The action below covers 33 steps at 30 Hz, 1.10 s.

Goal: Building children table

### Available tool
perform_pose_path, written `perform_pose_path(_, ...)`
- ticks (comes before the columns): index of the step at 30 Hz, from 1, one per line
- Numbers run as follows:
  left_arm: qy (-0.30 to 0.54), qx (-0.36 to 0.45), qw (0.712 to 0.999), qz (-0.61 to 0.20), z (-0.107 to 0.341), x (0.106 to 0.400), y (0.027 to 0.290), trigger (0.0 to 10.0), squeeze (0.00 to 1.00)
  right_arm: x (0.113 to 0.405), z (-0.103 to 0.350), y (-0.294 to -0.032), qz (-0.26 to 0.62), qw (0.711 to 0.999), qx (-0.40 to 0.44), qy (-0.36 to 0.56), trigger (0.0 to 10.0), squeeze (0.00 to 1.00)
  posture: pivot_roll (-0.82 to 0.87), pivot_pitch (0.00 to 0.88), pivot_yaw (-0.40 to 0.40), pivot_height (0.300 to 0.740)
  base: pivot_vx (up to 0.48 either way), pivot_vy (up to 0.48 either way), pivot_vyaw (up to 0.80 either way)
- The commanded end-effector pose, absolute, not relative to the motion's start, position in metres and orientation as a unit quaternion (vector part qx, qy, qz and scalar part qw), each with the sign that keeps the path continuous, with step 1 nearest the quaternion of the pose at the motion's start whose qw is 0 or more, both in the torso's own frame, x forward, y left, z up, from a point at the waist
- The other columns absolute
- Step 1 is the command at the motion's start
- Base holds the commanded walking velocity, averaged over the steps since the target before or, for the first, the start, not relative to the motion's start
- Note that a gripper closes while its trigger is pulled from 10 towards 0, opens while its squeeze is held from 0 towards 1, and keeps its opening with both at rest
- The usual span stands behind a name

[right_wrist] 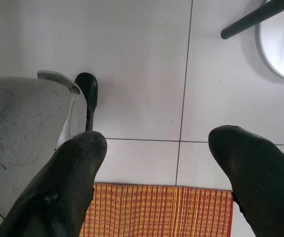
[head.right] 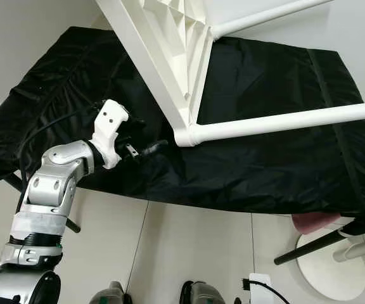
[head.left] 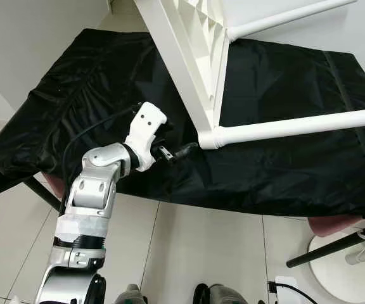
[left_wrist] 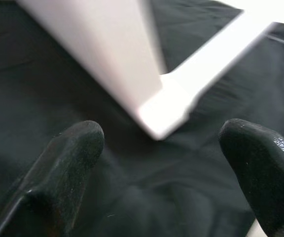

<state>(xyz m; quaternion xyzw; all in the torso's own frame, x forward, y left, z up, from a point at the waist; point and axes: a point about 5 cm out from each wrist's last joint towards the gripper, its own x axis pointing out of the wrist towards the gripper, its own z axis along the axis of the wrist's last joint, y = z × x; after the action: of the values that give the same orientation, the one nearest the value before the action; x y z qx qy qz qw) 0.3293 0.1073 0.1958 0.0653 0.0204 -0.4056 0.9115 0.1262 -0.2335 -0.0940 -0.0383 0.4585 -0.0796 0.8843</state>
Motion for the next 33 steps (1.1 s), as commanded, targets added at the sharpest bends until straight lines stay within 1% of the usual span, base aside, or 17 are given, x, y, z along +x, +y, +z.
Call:
perform_pose_path(1, 0.022, 0.064, 0.985, -0.162, 0.193, 0.344, 0.131, 10.0, 0.00, 0.119, -0.097, -0.235, -0.082, 0.877, -0.037, 0.472, 10.0, 0.00, 0.09, 0.069, -0.026, 0.740, 0.000, 0.000, 0.00)
perform_pose_path(2, 0.057, -0.019, 0.996, -0.067, 0.184, 0.352, 0.152, 10.0, 0.00, 0.118, -0.096, -0.236, -0.083, 0.876, -0.037, 0.473, 10.0, 0.00, 0.09, 0.069, -0.035, 0.740, 0.000, 0.000, 0.00)
perform_pose_path(3, 0.068, -0.057, 0.995, -0.035, 0.180, 0.354, 0.159, 10.0, 0.00, 0.117, -0.097, -0.237, -0.083, 0.876, -0.038, 0.473, 10.0, 0.00, 0.09, 0.067, -0.038, 0.740, 0.000, 0.000, 0.00)
perform_pose_path(4, 0.068, -0.057, 0.995, -0.035, 0.180, 0.354, 0.159, 10.0, 0.00, 0.117, -0.097, -0.237, -0.083, 0.876, -0.038, 0.473, 10.0, 0.00, 0.09, 0.067, -0.038, 0.740, 0.000, 0.000, 0.00)
perform_pose_path(6, 0.058, -0.128, 0.990, 0.009, 0.179, 0.357, 0.171, 10.0, 0.00, 0.115, -0.097, -0.237, -0.083, 0.875, -0.038, 0.476, 10.0, 0.00, 0.09, 0.068, -0.046, 0.740, 0.000, 0.000, 0.00)
perform_pose_path(10, 0.027, -0.182, 0.982, 0.031, 0.183, 0.360, 0.178, 10.0, 0.00, 0.114, -0.097, -0.239, -0.082, 0.874, -0.040, 0.477, 10.0, 0.00, 0.09, 0.070, -0.053, 0.740, 0.000, 0.000, 0.00)
perform_pose_path(15, 0.023, -0.189, 0.981, 0.033, 0.183, 0.361, 0.179, 10.0, 0.00, 0.114, -0.097, -0.240, -0.082, 0.874, -0.040, 0.477, 10.0, 0.00, 0.09, 0.069, -0.053, 0.740, 0.000, 0.000, 0.00)
perform_pose_path(18, -0.013, -0.216, 0.976, 0.000, 0.185, 0.369, 0.180, 10.0, 0.00, 0.114, -0.097, -0.239, -0.083, 0.875, -0.039, 0.476, 10.0, 0.00, 0.08, 0.077, -0.051, 0.740, 0.000, 0.000, 0.00)
perform_pose_path(19, -0.013, -0.216, 0.976, 0.000, 0.185, 0.369, 0.180, 10.0, 0.00, 0.114, -0.097, -0.239, -0.083, 0.875, -0.039, 0.476, 10.0, 0.00, 0.08, 0.077, -0.051, 0.740, 0.000, 0.000, 0.00)
perform_pose_path(22, -0.080, -0.193, 0.976, -0.059, 0.192, 0.373, 0.177, 10.0, 0.00, 0.113, -0.098, -0.236, -0.080, 0.875, -0.036, 0.477, 10.0, 0.00, 0.08, 0.084, -0.050, 0.740, 0.000, 0.000, 0.00)
perform_pose_path(23, -0.080, -0.193, 0.976, -0.059, 0.192, 0.373, 0.177, 10.0, 0.00, 0.113, -0.098, -0.236, -0.080, 0.875, -0.036, 0.477, 10.0, 0.00, 0.08, 0.084, -0.050, 0.740, 0.000, 0.000, 0.00)
perform_pose_path(24, -0.103, -0.140, 0.980, -0.098, 0.191, 0.371, 0.169, 10.0, 0.00, 0.111, -0.099, -0.234, -0.083, 0.874, -0.031, 0.477, 10.0, 0.00, 0.07, 0.082, -0.032, 0.740, 0.000, 0.000, 0.00)
perform_pose_path(25, -0.103, -0.140, 0.980, -0.098, 0.191, 0.371, 0.169, 10.0, 0.00, 0.111, -0.099, -0.234, -0.083, 0.874, -0.031, 0.477, 10.0, 0.00, 0.07, 0.082, -0.032, 0.740, 0.000, 0.000, 0.00)
perform_pose_path(26, -0.114, -0.102, 0.980, -0.123, 0.187, 0.369, 0.163, 10.0, 0.00, 0.109, -0.100, -0.232, -0.085, 0.874, -0.028, 0.477, 10.0, 0.00, 0.06, 0.082, -0.022, 0.740, 0.000, 0.000, 0.00)
perform_pose_path(27, -0.111, -0.097, 0.977, -0.153, 0.179, 0.365, 0.158, 10.0, 0.00, 0.107, -0.100, -0.231, -0.093, 0.876, -0.020, 0.473, 10.0, 0.00, 0.06, 0.081, -0.010, 0.740, 0.000, 0.000, 0.00)
perform_pose_path(30, -0.122, -0.060, 0.975, -0.178, 0.172, 0.355, 0.155, 10.0, 0.00, 0.105, -0.100, -0.230, -0.106, 0.880, -0.010, 0.463, 10.0, 0.00, 0.05, 0.076, 0.005, 0.740, 0.000, 0.000, 0.00)
perform_pose_path(33, -0.123, -0.058, 0.976, -0.170, 0.170, 0.351, 0.159, 10.0, 0.00, 0.104, -0.099, -0.230, -0.116, 0.885, -0.002, 0.450, 10.0, 0.00, 0.05, 0.075, 0.014, 0.740, 0.000, 0.000, 0.00)
